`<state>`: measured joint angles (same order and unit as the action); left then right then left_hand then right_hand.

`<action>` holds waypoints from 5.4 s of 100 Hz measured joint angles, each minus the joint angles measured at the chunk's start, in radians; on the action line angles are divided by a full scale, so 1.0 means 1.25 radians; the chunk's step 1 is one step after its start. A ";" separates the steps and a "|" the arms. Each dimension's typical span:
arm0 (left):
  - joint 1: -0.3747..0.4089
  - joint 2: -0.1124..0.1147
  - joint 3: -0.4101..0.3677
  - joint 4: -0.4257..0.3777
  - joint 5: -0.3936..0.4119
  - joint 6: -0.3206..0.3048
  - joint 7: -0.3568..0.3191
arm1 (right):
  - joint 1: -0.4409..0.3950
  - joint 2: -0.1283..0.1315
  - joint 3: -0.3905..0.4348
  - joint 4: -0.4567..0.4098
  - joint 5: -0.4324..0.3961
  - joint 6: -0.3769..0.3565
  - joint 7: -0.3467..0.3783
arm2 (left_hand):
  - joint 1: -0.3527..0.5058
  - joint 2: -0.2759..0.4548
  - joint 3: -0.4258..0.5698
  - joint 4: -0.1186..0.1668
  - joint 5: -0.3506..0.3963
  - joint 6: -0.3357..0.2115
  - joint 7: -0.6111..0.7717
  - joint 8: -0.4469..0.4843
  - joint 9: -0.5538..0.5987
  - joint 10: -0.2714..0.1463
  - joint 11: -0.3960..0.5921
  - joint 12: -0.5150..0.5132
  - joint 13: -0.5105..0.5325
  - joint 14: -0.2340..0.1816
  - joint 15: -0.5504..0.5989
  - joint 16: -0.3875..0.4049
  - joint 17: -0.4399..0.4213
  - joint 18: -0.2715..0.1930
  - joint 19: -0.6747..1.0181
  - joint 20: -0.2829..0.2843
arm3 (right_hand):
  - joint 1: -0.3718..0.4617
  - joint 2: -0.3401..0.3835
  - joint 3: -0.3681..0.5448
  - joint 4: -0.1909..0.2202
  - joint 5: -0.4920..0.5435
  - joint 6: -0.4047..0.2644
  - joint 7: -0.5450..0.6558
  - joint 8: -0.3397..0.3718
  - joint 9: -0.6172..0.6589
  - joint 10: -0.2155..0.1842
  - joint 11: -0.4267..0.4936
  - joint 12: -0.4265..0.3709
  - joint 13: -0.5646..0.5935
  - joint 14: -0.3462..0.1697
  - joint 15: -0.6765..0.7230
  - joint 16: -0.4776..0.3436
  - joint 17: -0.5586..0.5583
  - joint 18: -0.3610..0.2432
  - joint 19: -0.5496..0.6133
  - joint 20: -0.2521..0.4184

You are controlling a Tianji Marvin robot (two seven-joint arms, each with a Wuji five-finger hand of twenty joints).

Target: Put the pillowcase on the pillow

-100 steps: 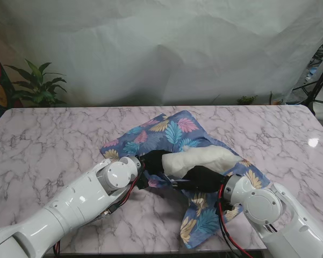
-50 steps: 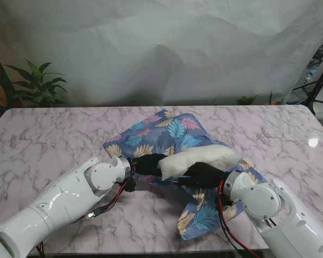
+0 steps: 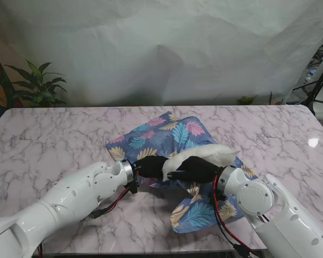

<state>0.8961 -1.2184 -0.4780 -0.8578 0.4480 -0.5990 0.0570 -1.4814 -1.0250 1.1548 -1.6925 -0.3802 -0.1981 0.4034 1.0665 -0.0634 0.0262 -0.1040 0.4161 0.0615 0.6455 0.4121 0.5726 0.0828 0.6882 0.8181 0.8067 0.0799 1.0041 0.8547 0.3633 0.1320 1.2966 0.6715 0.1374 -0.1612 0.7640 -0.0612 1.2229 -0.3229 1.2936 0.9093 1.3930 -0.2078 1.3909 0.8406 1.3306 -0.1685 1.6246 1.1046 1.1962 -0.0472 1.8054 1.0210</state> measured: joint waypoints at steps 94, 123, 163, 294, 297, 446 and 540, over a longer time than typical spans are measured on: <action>-0.119 0.031 0.161 -0.109 0.040 0.095 -0.159 | 0.103 -0.042 -0.092 0.093 0.020 0.100 -0.119 | -0.169 0.019 0.166 0.138 0.025 0.028 0.021 0.020 0.157 -0.021 0.154 0.050 0.300 -0.141 0.306 0.020 0.231 -0.005 0.260 -0.042 | 0.048 -0.003 -0.053 -0.011 -0.095 -0.017 -0.009 -0.024 0.000 -0.003 -0.074 -0.041 0.001 -0.006 -0.001 -0.100 0.024 -0.008 0.000 -0.145; -0.005 0.046 0.026 -0.128 0.165 0.040 -0.016 | 0.148 -0.040 -0.092 0.136 0.029 0.150 -0.033 | -0.189 -0.067 0.301 -0.007 0.029 0.034 -0.061 -0.035 0.110 -0.030 0.096 0.117 0.037 -0.071 0.049 0.050 0.003 -0.024 0.024 -0.037 | 0.063 -0.008 -0.048 -0.018 -0.105 -0.044 -0.008 -0.040 0.000 -0.025 -0.075 -0.032 0.001 -0.029 -0.001 -0.099 0.026 -0.035 0.000 -0.145; 0.068 0.073 -0.105 -0.168 0.132 -0.004 -0.058 | 0.120 -0.026 -0.041 0.147 0.003 0.173 0.021 | -0.280 -0.051 0.369 0.055 -0.175 0.065 -0.276 -0.087 -0.336 -0.008 -0.490 -0.277 -0.526 0.021 -0.522 -0.246 -0.301 -0.050 -0.544 -0.098 | 0.063 -0.008 -0.048 -0.018 -0.114 -0.082 -0.003 -0.042 0.000 -0.049 -0.074 -0.028 0.002 -0.052 -0.001 -0.095 0.027 -0.063 0.000 -0.135; -0.104 -0.192 0.155 0.346 -0.063 -0.321 0.067 | -0.009 -0.013 0.053 0.007 0.023 0.190 0.037 | 0.123 -0.145 0.613 -0.015 0.000 -0.082 -0.098 -0.044 -0.048 -0.173 -0.205 -0.377 -0.253 -0.022 -0.502 -0.309 -0.201 -0.128 -0.311 -0.209 | 0.067 -0.002 -0.075 -0.037 -0.152 0.021 -0.064 -0.046 0.006 0.005 -0.191 -0.127 -0.003 0.010 -0.141 -0.224 -0.006 -0.013 -0.013 -0.322; -0.105 -0.191 0.159 0.345 -0.067 -0.322 0.064 | -0.009 -0.011 0.058 0.003 0.047 0.207 0.072 | 0.123 -0.145 0.613 -0.015 0.005 -0.085 -0.098 -0.044 -0.047 -0.173 -0.205 -0.377 -0.253 -0.022 -0.502 -0.309 -0.201 -0.128 -0.311 -0.209 | 0.069 0.000 -0.086 -0.037 -0.160 0.025 -0.072 -0.046 0.006 0.016 -0.229 -0.154 -0.008 0.029 -0.208 -0.266 -0.020 0.011 -0.040 -0.369; -0.105 -0.188 0.172 0.345 -0.086 -0.331 0.007 | -0.059 0.090 0.167 -0.075 -0.296 0.202 0.603 | 0.101 -0.143 0.587 -0.039 0.033 -0.136 -0.101 -0.044 -0.018 -0.204 -0.212 -0.378 -0.244 -0.067 -0.503 -0.309 -0.207 -0.179 -0.294 -0.220 | -0.072 0.343 -0.502 0.006 -0.454 -0.003 -0.429 -0.340 -0.257 0.077 -0.723 -0.353 -0.253 0.063 -0.985 -0.554 -0.609 0.093 -0.604 -0.655; -0.102 -0.201 0.196 0.341 -0.110 -0.331 0.010 | -0.130 0.048 0.300 -0.188 -0.592 0.048 0.641 | 0.100 -0.143 0.579 -0.039 0.032 -0.106 -0.122 -0.047 -0.018 -0.194 -0.215 -0.378 -0.244 -0.073 -0.503 -0.299 -0.208 -0.186 -0.294 -0.221 | -0.112 0.353 -0.553 0.005 -0.223 -0.043 -0.282 -0.263 -0.028 0.024 -0.447 -0.184 -0.029 0.050 -0.488 -0.383 -0.121 0.060 -0.216 -0.659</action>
<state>0.7687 -1.4700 -0.2326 -0.4316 0.3099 -1.0131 0.0689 -1.6433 -0.9646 1.5304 -1.9279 -1.1200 -0.1378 1.2042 1.1918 -0.2417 0.7495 -0.1527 0.4562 -0.0709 0.4930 0.3534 0.5503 -0.1596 0.4194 0.3452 0.5017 -0.0115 0.3755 0.4812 0.1036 -0.1008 0.9295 0.3957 -0.0028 0.2804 0.0726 -0.0548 0.9440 -0.3762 0.9409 0.5806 1.3577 -0.1782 0.8315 0.6106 1.2946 -0.1055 1.0147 0.6259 1.0449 0.0272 1.5356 0.1978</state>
